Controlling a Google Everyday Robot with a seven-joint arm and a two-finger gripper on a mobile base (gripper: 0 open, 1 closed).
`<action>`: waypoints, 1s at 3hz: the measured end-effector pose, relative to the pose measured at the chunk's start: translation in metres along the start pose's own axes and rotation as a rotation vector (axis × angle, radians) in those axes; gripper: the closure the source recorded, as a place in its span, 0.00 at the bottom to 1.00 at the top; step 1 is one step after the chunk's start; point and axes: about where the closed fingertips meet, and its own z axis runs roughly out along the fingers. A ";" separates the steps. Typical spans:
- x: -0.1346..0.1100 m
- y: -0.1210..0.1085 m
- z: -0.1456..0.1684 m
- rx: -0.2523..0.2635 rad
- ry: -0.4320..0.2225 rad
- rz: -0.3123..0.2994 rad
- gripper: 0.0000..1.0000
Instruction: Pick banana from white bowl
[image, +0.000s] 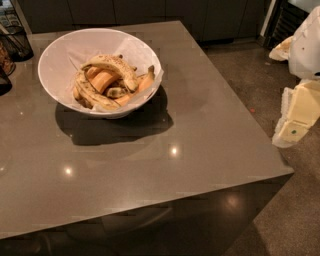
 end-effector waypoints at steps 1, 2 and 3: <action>0.000 0.000 0.000 0.000 0.000 0.000 0.00; -0.024 -0.016 0.004 -0.005 0.016 -0.008 0.00; -0.047 -0.035 0.012 -0.028 0.047 -0.021 0.00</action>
Offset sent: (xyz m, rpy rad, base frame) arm 0.0532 0.0479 0.0104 -0.0451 0.0477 0.0113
